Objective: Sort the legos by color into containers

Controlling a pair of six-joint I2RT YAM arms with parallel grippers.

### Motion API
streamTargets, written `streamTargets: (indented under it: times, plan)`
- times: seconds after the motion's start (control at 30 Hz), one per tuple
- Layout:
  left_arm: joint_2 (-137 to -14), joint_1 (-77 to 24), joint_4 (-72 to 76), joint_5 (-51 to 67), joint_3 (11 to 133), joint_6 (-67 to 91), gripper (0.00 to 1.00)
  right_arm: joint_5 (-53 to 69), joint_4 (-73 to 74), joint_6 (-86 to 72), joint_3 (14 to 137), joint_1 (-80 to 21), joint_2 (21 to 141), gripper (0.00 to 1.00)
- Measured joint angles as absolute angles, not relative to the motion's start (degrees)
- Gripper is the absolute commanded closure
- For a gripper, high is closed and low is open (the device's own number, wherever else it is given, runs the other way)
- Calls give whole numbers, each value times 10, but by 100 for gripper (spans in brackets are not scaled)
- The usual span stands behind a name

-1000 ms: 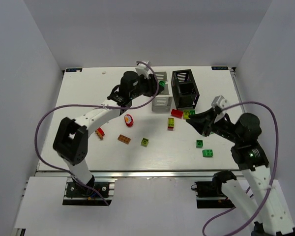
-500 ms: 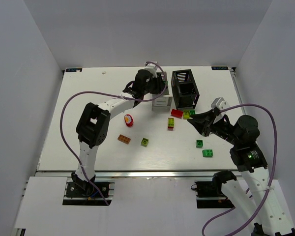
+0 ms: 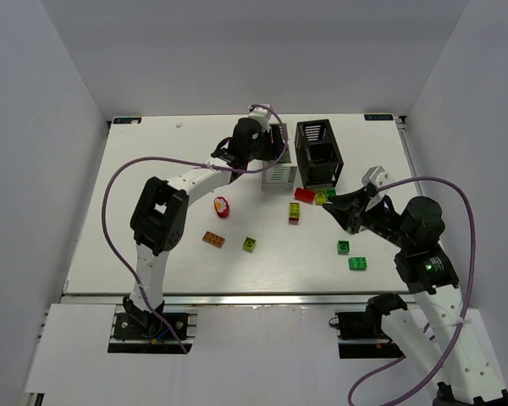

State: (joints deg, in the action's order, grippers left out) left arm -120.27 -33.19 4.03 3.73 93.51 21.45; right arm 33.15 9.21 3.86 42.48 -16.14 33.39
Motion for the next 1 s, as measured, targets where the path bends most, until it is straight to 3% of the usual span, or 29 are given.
streamTargets:
  times: [0.03, 0.1, 0.13, 0.17, 0.2, 0.27, 0.33, 0.37, 0.4, 0.5, 0.57, 0.6, 0.67, 1.0]
  plan:
    - [-1201, -332, 36, 36, 936, 213, 35, 331, 92, 39, 425, -161, 335, 67]
    - [-1196, -332, 26, 35, 937, 210, 48, 327, 92, 43, 425, -161, 339, 67]
    - [-1191, -332, 18, 35, 937, 209, 58, 327, 92, 44, 425, -161, 342, 67]
    - [-1184, -332, 12, 35, 936, 208, 84, 325, 92, 47, 425, -161, 345, 67]
    - [-1172, -332, 8, 35, 931, 202, 96, 323, 92, 50, 425, -161, 349, 66]
    - [-1130, -332, 6, 36, 903, 201, 98, 320, 92, 54, 425, -161, 358, 65]
    - [-1057, -332, -3, 38, 856, 204, 90, 318, 93, 61, 425, -162, 374, 60]
    - [-1018, -332, 1, 38, 829, 204, 62, 317, 93, 65, 425, -162, 393, 56]
    - [-970, -332, -2, 39, 800, 205, 52, 317, 94, 66, 425, -162, 397, 56]
    - [-830, -332, 15, 32, 710, 212, 35, 310, 100, 77, 425, -163, 446, 52]
    - [-744, -332, 38, 24, 647, 216, 26, 296, 106, 79, 425, -164, 486, 38]
    - [-707, -332, 45, 18, 613, 218, 22, 288, 107, 80, 425, -165, 500, 26]
    - [-651, -332, 54, 6, 557, 221, 20, 264, 105, 77, 425, -170, 528, 19]
    - [-616, -332, -17, -23, 515, 187, 17, 67, 66, -21, 426, -257, 654, 18]
